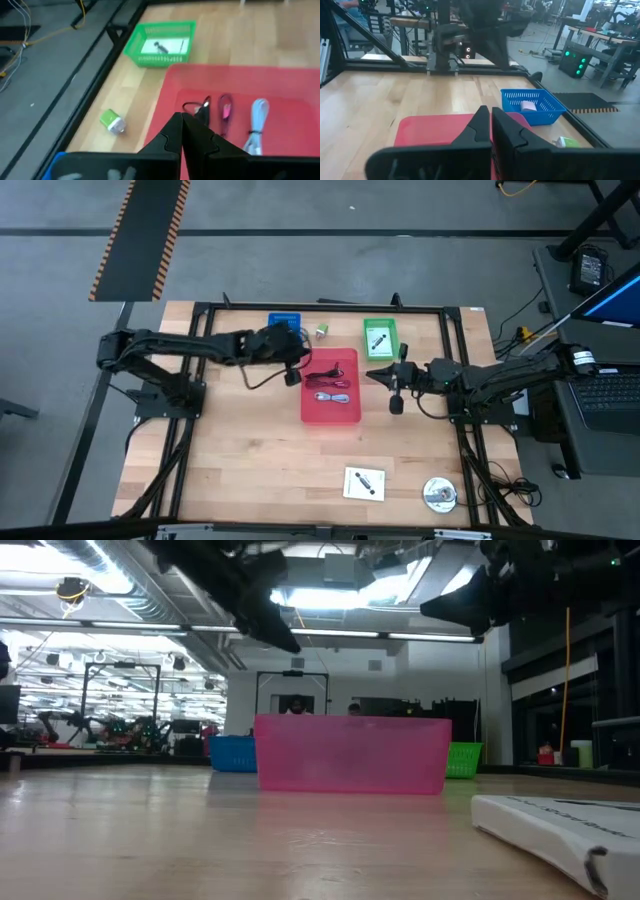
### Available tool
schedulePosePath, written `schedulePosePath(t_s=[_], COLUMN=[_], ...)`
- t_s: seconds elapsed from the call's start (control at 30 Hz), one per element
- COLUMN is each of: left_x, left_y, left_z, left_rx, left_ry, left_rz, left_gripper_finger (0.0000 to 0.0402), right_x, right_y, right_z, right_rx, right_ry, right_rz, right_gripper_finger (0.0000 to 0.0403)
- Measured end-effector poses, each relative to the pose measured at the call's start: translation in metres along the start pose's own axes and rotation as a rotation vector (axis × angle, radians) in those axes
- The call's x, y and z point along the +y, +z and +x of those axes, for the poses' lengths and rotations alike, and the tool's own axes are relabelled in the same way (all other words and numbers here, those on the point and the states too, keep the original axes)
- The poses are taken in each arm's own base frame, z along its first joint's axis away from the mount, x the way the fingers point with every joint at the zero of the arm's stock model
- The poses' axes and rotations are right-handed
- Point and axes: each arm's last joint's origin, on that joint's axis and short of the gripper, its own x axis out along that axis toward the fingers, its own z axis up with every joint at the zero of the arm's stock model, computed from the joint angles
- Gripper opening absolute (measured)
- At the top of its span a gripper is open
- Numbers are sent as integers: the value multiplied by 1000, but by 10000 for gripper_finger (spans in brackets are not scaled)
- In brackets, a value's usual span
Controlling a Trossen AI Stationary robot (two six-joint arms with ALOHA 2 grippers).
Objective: Pick and place items into bin
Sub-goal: Put the green charger adapter into the blue bin
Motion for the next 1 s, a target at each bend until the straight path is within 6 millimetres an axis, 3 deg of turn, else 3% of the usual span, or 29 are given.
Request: schedulePosePath(t_s=[0.2,0.5,0.73,1.0], left_x=[16,41,56,71], left_y=[18,40,28,19], left_z=[31,69,98,109], left_rx=[124,167,206,235], left_ry=[7,-6,46,132], left_rz=[82,127,105,89], left_gripper_finger=[2,2,2,2], right_x=[0,0,0,0], right_y=[0,-1,0,0], right_z=[0,0,0,0], right_rx=[3,6,5,6], right_ry=[0,1,0,0], right_rz=[1,2,2,1], right_gripper_finger=[0,0,0,0])
